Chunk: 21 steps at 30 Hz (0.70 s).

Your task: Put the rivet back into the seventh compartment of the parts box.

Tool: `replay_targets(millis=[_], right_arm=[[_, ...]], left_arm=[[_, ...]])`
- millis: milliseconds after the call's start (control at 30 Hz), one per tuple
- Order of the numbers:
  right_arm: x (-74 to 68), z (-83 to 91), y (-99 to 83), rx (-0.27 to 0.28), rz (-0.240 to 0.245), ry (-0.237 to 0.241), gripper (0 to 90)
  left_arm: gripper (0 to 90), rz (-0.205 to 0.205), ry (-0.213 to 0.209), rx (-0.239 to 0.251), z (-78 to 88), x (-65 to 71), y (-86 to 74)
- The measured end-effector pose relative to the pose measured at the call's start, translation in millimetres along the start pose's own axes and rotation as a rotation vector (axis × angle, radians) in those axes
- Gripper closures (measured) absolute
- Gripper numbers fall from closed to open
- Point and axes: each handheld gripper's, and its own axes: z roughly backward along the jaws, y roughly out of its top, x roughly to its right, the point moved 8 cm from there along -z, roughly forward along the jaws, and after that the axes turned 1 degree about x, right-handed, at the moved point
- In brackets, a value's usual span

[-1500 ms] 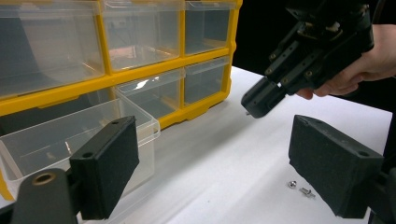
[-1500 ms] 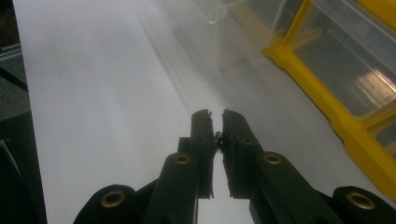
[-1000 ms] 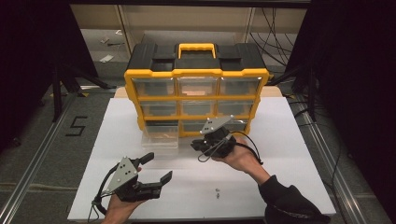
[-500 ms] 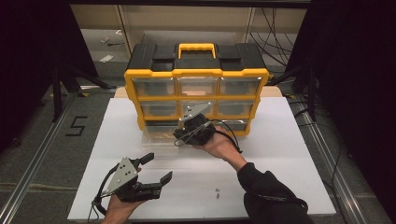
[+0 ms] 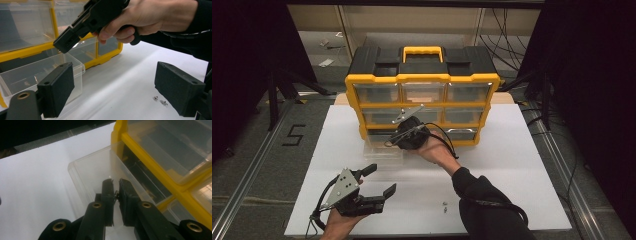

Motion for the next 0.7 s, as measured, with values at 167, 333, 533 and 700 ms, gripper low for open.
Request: replay_targets(millis=[167,333,533,700], right_arm=[[-1.4,-4.4,-1.9,-0.031,-0.003,-0.005,61.0],[0.0,0.7,2.9,0.001,0.004,-0.027,50.0],[-1.7,13.3,2.1,0.004,-0.003,-0.014,39.5],[-3.7,28.5,-6.0,0.001,0.008,-0.005,33.3]], left_arm=[[15.5,-0.001,0.001,0.000,0.3,-0.5,0.0],[15.5,0.000,0.002,-0.002,0.0,-0.2,-0.2],[15.5,-0.002,0.003,-0.004,0.1,-0.7,-0.5],[15.5,0.003,0.004,-0.008,-0.6,-0.5,-1.0]])
